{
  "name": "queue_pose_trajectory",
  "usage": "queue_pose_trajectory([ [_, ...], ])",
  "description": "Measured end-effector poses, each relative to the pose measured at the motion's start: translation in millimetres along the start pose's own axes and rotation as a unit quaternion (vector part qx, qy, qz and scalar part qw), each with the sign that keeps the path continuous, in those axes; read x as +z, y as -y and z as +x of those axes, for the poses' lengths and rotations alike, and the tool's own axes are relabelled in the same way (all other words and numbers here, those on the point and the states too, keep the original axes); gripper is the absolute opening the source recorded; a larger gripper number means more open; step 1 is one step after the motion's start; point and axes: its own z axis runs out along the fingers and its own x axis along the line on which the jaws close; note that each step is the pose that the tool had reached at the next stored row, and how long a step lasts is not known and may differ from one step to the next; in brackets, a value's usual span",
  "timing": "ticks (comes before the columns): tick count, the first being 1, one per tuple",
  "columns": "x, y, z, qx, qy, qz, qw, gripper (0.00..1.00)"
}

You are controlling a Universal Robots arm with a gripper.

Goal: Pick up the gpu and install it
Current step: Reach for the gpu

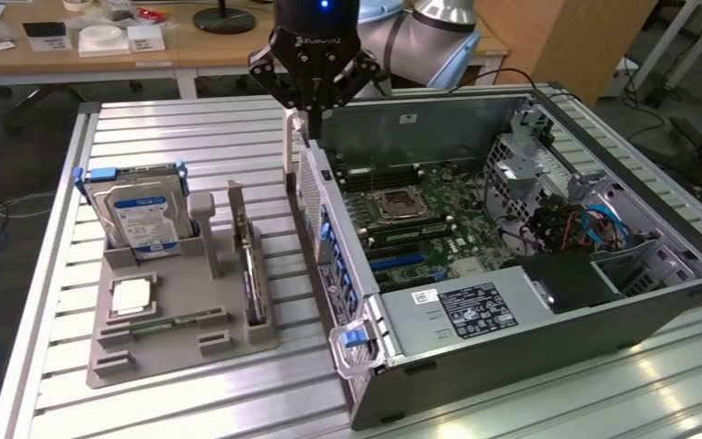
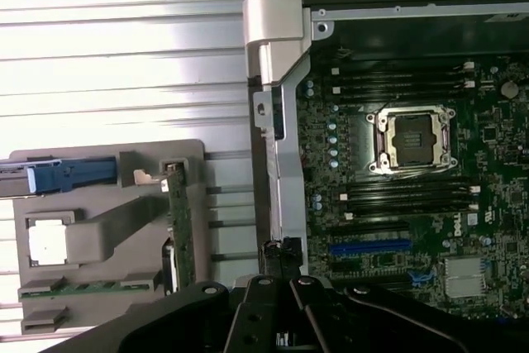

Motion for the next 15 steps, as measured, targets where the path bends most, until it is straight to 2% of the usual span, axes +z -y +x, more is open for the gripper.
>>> queue_pose_trajectory([
  [15, -0.4, 1.4, 18.3, 0.0, 0.0005, -0.0001, 1.0, 0.11],
])
